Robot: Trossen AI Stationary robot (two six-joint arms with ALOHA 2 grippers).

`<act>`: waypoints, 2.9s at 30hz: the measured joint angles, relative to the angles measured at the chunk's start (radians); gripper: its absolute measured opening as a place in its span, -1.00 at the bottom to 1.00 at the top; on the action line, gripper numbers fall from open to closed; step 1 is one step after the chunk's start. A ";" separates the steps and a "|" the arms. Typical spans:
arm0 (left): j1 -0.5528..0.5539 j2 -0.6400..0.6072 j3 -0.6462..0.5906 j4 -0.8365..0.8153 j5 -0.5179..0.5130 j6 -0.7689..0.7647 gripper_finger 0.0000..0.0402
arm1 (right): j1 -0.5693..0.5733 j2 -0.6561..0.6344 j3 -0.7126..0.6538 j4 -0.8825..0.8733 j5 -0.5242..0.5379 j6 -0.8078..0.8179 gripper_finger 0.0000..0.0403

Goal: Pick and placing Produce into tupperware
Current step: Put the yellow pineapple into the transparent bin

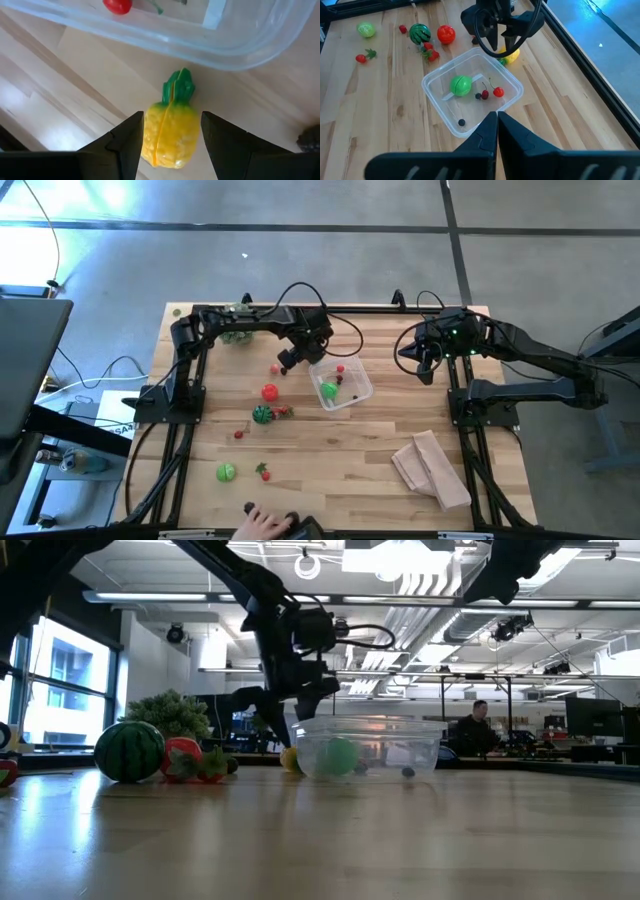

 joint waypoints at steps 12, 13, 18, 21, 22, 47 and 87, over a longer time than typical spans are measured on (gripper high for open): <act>-0.007 0.000 0.000 0.001 0.000 -0.036 -0.06 | 0.000 0.000 0.000 0.000 0.000 0.000 -0.98; -0.007 0.000 0.000 0.001 0.001 -0.040 -0.06 | 0.000 0.000 0.000 0.000 0.000 0.000 -0.98; -0.021 0.000 0.000 0.000 0.008 -0.044 -0.06 | 0.000 0.000 0.000 0.000 0.000 0.000 -0.98; -0.036 0.000 0.000 0.000 0.006 -0.044 -0.06 | 0.000 0.000 0.000 0.000 0.000 0.000 -0.98; -0.042 0.000 0.000 0.000 0.002 -0.044 -0.06 | 0.000 0.000 0.000 0.000 0.000 0.000 -0.98; -0.056 0.000 0.000 0.026 -0.209 -0.178 -0.06 | 0.000 0.000 0.000 0.000 0.000 0.000 -0.98; 0.028 0.030 0.000 0.011 -0.071 -0.254 0.45 | 0.000 0.000 0.000 0.000 0.000 0.000 -0.98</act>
